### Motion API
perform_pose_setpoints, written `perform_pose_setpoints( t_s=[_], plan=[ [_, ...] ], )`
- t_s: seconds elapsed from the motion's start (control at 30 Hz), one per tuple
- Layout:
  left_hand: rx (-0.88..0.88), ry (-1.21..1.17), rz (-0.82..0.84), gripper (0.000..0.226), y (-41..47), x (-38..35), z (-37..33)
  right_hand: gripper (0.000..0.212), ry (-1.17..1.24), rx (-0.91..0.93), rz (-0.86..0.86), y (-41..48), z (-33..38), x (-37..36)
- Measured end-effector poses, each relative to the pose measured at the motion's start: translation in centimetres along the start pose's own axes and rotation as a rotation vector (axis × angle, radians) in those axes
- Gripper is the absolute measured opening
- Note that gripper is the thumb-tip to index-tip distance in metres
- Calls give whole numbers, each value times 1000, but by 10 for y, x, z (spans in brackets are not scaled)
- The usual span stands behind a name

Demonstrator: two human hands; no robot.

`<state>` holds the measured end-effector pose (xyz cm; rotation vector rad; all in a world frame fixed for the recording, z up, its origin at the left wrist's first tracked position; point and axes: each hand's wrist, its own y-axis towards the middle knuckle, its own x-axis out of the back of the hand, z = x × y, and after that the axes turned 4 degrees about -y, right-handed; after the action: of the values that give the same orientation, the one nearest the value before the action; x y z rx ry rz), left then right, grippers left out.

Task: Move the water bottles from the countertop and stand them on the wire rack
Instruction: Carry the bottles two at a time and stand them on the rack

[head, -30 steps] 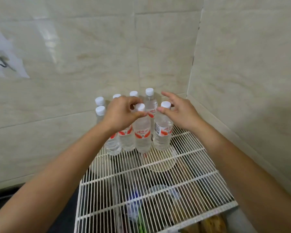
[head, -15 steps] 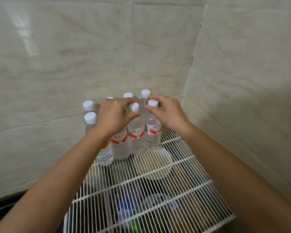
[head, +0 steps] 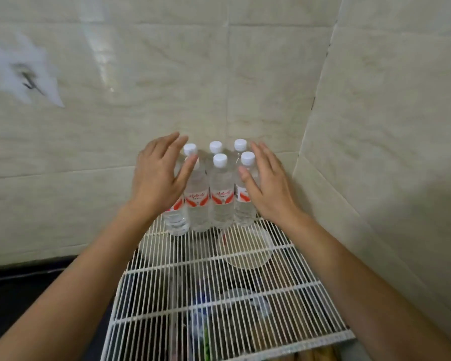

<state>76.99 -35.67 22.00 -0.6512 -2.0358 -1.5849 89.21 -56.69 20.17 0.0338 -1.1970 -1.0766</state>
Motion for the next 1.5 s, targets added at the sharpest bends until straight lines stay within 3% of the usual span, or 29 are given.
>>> perform_pose_setpoints(
  t_s=[0.13, 0.37, 0.6, 0.93, 1.13, 1.27, 1.5],
  plan=[
    [146, 152, -26, 54, -75, 49, -5, 64, 68, 94, -66, -26, 25, -17],
    [349, 495, 36, 56, -211, 162, 8, 63, 283, 303, 229, -82, 139, -101],
    [661, 772, -64, 63, -291, 302, 42, 60, 380, 510, 306, -136, 277, -130],
    [790, 859, -26, 65, -443, 488, 125, 63, 391, 699, 319, -228, 519, -203],
    [930, 899, 27, 67, -536, 609, 183, 64, 459, 804, 466, -309, 682, -260],
    [1008, 911, 60, 69, -574, 657, 214, 64, 495, 907, 501, -335, 756, -285],
    [1101, 883, 94, 71, -614, 691, 298, 63, 519, 924, 590, -345, 843, -365]
  ],
)
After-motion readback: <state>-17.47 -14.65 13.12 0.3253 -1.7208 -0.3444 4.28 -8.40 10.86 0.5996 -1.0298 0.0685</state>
